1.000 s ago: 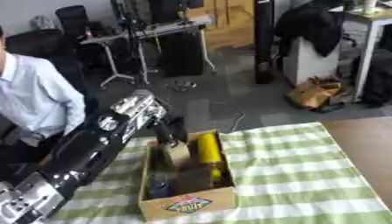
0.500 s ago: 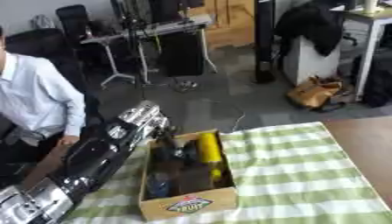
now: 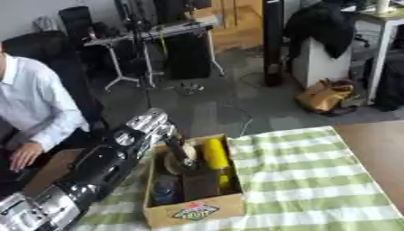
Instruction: Pick up objects on the table and place them in the box.
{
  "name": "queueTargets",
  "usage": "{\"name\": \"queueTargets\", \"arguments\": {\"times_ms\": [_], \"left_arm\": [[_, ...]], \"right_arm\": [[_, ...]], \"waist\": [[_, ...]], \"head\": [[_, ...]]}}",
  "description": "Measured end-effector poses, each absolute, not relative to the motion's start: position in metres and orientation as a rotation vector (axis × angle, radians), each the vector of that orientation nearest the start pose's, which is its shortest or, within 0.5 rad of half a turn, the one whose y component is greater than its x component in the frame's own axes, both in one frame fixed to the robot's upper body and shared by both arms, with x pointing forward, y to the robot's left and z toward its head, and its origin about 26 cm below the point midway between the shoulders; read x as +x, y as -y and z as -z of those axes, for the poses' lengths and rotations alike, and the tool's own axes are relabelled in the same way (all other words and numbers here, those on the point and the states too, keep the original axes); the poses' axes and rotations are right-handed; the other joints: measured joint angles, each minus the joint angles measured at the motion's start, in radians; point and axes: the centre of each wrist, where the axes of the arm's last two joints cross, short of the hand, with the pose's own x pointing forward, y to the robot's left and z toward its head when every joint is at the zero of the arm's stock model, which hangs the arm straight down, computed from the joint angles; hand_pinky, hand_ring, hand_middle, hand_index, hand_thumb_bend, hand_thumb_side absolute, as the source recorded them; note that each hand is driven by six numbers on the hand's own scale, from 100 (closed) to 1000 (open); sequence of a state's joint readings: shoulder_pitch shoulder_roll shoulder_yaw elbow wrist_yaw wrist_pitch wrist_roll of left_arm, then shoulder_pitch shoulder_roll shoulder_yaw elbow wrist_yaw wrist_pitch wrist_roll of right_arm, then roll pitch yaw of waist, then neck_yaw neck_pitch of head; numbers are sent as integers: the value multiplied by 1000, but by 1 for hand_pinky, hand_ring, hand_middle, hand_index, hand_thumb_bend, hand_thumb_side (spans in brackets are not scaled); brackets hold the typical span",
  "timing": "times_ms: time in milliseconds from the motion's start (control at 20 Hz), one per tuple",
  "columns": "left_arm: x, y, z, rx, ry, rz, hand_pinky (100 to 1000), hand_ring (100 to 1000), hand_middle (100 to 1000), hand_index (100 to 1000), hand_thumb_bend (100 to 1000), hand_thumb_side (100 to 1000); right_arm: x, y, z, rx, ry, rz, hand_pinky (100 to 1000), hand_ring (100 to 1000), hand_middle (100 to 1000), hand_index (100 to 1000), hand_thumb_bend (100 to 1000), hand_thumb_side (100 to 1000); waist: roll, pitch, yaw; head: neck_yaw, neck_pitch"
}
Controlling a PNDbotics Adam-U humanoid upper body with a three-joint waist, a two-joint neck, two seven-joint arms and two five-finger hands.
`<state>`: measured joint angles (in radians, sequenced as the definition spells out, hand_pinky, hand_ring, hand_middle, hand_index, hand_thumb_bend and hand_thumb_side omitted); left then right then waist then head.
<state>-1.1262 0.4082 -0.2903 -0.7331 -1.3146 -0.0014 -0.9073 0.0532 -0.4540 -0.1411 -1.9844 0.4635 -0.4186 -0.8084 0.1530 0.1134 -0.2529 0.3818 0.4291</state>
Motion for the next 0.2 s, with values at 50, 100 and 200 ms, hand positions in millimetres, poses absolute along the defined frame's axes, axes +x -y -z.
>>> {"name": "queueTargets", "arguments": {"times_ms": [50, 100, 200], "left_arm": [[504, -237, -218, 961, 493, 1750, 805, 885, 922, 1000, 584, 965], [503, -235, -222, 963, 513, 1749, 797, 881, 911, 1000, 563, 984], [500, -228, -233, 970, 580, 1744, 788, 877, 900, 1000, 504, 1000]], "right_arm": [[250, 346, -133, 1442, -3196, -49, 912, 1000, 907, 886, 100, 1000], [250, 346, -133, 1442, -3196, -49, 912, 1000, 907, 885, 100, 1000], [250, 346, -133, 1442, -3196, -49, 913, 1000, 907, 885, 100, 1000]], "waist": [[0, 0, 0], [0, 0, 0], [-1, 0, 3]], "head": [[0, 0], [0, 0], [0, 0]]}}
